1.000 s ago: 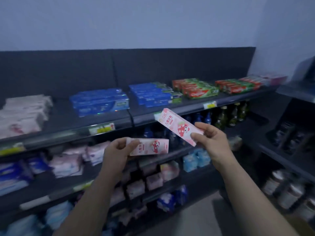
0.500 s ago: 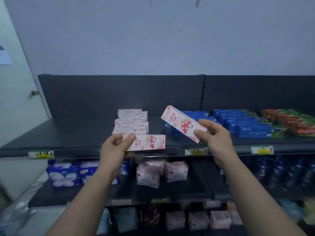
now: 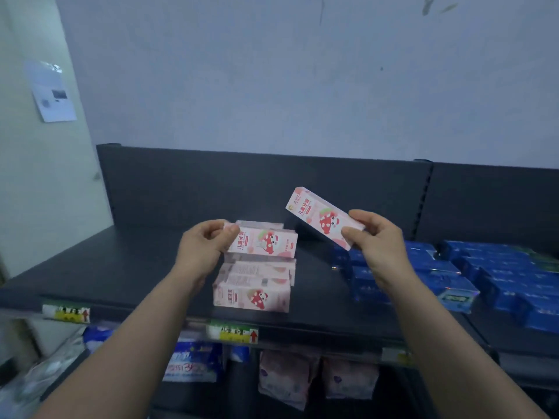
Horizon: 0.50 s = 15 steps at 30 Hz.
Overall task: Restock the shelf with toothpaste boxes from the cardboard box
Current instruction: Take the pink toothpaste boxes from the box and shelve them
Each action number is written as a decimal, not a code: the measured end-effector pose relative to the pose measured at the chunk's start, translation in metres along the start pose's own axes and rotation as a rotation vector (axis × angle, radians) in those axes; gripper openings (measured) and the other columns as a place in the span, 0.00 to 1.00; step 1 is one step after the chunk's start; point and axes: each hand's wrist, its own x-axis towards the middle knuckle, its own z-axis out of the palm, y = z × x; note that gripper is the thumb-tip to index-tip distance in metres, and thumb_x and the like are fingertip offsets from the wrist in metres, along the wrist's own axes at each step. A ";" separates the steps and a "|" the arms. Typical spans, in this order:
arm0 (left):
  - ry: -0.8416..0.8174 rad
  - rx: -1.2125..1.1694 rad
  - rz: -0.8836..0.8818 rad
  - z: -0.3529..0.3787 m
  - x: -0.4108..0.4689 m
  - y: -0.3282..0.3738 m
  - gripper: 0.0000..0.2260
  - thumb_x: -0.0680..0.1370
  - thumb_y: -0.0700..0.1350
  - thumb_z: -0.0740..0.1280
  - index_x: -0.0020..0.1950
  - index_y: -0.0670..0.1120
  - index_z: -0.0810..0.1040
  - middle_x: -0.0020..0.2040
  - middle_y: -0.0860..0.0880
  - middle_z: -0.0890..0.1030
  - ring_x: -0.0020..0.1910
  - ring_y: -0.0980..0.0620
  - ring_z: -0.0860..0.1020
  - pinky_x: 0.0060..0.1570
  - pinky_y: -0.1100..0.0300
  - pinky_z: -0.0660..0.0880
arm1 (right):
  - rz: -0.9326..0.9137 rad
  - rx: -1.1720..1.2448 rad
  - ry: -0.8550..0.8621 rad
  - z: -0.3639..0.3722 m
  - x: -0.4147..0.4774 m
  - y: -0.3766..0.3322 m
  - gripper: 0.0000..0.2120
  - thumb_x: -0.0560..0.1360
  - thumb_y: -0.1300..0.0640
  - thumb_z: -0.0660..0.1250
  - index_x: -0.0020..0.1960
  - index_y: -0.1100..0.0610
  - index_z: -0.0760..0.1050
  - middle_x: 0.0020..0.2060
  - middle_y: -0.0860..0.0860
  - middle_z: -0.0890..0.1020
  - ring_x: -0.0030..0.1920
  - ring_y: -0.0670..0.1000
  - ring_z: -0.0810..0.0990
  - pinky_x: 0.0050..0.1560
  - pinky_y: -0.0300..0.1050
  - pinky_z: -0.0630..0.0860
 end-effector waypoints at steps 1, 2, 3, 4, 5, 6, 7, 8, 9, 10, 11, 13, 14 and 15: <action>-0.003 -0.003 -0.002 0.003 0.011 -0.001 0.11 0.74 0.47 0.73 0.53 0.46 0.80 0.47 0.47 0.85 0.48 0.47 0.84 0.53 0.44 0.79 | -0.005 -0.008 -0.009 0.003 0.012 0.003 0.16 0.71 0.66 0.71 0.55 0.51 0.79 0.47 0.51 0.84 0.45 0.49 0.82 0.54 0.49 0.80; -0.001 0.000 -0.006 0.007 0.021 -0.003 0.11 0.74 0.47 0.73 0.54 0.45 0.80 0.47 0.47 0.85 0.47 0.47 0.84 0.53 0.44 0.80 | -0.007 -0.018 -0.018 0.006 0.022 0.006 0.16 0.71 0.66 0.71 0.54 0.50 0.79 0.46 0.51 0.84 0.44 0.49 0.82 0.53 0.50 0.79; -0.004 0.006 -0.010 0.010 0.031 -0.005 0.11 0.74 0.46 0.73 0.54 0.45 0.80 0.46 0.47 0.85 0.46 0.47 0.84 0.52 0.45 0.80 | -0.008 -0.025 -0.025 0.009 0.032 0.009 0.16 0.71 0.65 0.71 0.54 0.50 0.79 0.46 0.51 0.84 0.44 0.49 0.82 0.52 0.50 0.80; -0.011 0.019 -0.014 0.012 0.041 -0.008 0.12 0.74 0.46 0.73 0.55 0.45 0.80 0.46 0.47 0.85 0.46 0.48 0.84 0.51 0.46 0.80 | -0.004 -0.031 -0.033 0.011 0.040 0.012 0.16 0.71 0.65 0.71 0.54 0.49 0.79 0.46 0.50 0.84 0.43 0.49 0.82 0.51 0.50 0.80; -0.018 0.034 -0.021 0.015 0.049 -0.011 0.12 0.74 0.46 0.72 0.56 0.44 0.80 0.46 0.47 0.85 0.45 0.49 0.84 0.50 0.49 0.81 | 0.000 -0.039 -0.042 0.014 0.047 0.016 0.16 0.71 0.65 0.71 0.55 0.50 0.79 0.47 0.50 0.84 0.44 0.49 0.83 0.50 0.48 0.80; -0.027 0.044 -0.029 0.017 0.057 -0.013 0.12 0.75 0.46 0.72 0.56 0.44 0.80 0.46 0.47 0.85 0.45 0.50 0.84 0.48 0.51 0.81 | 0.005 -0.049 -0.051 0.017 0.054 0.019 0.16 0.72 0.65 0.71 0.56 0.50 0.78 0.47 0.50 0.84 0.44 0.49 0.83 0.50 0.46 0.80; -0.041 0.052 -0.038 0.018 0.064 -0.015 0.11 0.75 0.46 0.71 0.56 0.44 0.80 0.46 0.48 0.85 0.44 0.51 0.84 0.46 0.53 0.81 | 0.009 -0.059 -0.059 0.020 0.060 0.021 0.16 0.72 0.64 0.71 0.57 0.51 0.78 0.48 0.50 0.83 0.45 0.49 0.83 0.50 0.45 0.80; -0.055 0.062 -0.045 0.018 0.072 -0.018 0.11 0.75 0.46 0.71 0.56 0.45 0.80 0.46 0.48 0.85 0.45 0.51 0.84 0.45 0.55 0.80 | 0.013 -0.065 -0.064 0.022 0.066 0.023 0.17 0.72 0.64 0.71 0.58 0.51 0.78 0.47 0.50 0.83 0.44 0.48 0.83 0.49 0.44 0.80; -0.069 0.077 -0.053 0.019 0.079 -0.020 0.11 0.75 0.46 0.71 0.56 0.45 0.80 0.46 0.48 0.85 0.46 0.51 0.84 0.44 0.56 0.80 | 0.018 -0.068 -0.066 0.026 0.072 0.025 0.17 0.72 0.64 0.71 0.58 0.52 0.78 0.47 0.50 0.83 0.44 0.48 0.83 0.47 0.43 0.80; -0.077 0.095 -0.062 0.019 0.086 -0.023 0.12 0.75 0.46 0.71 0.57 0.45 0.80 0.47 0.48 0.85 0.46 0.51 0.84 0.42 0.58 0.79 | 0.023 -0.070 -0.068 0.029 0.077 0.027 0.17 0.72 0.65 0.71 0.59 0.52 0.78 0.47 0.50 0.83 0.43 0.47 0.83 0.45 0.41 0.79; -0.083 0.106 -0.071 0.020 0.093 -0.025 0.12 0.75 0.47 0.71 0.57 0.46 0.79 0.47 0.49 0.85 0.45 0.52 0.84 0.39 0.60 0.79 | 0.028 -0.070 -0.069 0.032 0.082 0.029 0.17 0.72 0.65 0.71 0.59 0.52 0.78 0.47 0.49 0.83 0.43 0.46 0.83 0.43 0.40 0.78; -0.094 0.110 -0.080 0.020 0.104 -0.030 0.13 0.75 0.46 0.71 0.58 0.46 0.79 0.48 0.49 0.85 0.44 0.53 0.84 0.37 0.63 0.78 | 0.031 -0.069 -0.063 0.038 0.090 0.032 0.17 0.73 0.65 0.71 0.59 0.53 0.77 0.47 0.49 0.83 0.42 0.45 0.83 0.41 0.37 0.77; -0.102 0.110 -0.086 0.020 0.110 -0.033 0.13 0.75 0.46 0.71 0.59 0.45 0.79 0.48 0.49 0.85 0.44 0.53 0.84 0.38 0.63 0.77 | 0.032 -0.073 -0.057 0.041 0.092 0.034 0.17 0.73 0.66 0.71 0.59 0.53 0.77 0.46 0.48 0.83 0.41 0.44 0.82 0.41 0.37 0.77; -0.111 0.110 -0.095 0.020 0.115 -0.035 0.14 0.75 0.46 0.71 0.59 0.46 0.78 0.48 0.49 0.85 0.44 0.54 0.84 0.38 0.63 0.77 | 0.034 -0.078 -0.050 0.044 0.095 0.035 0.17 0.73 0.66 0.71 0.59 0.53 0.77 0.46 0.48 0.83 0.41 0.45 0.82 0.42 0.37 0.78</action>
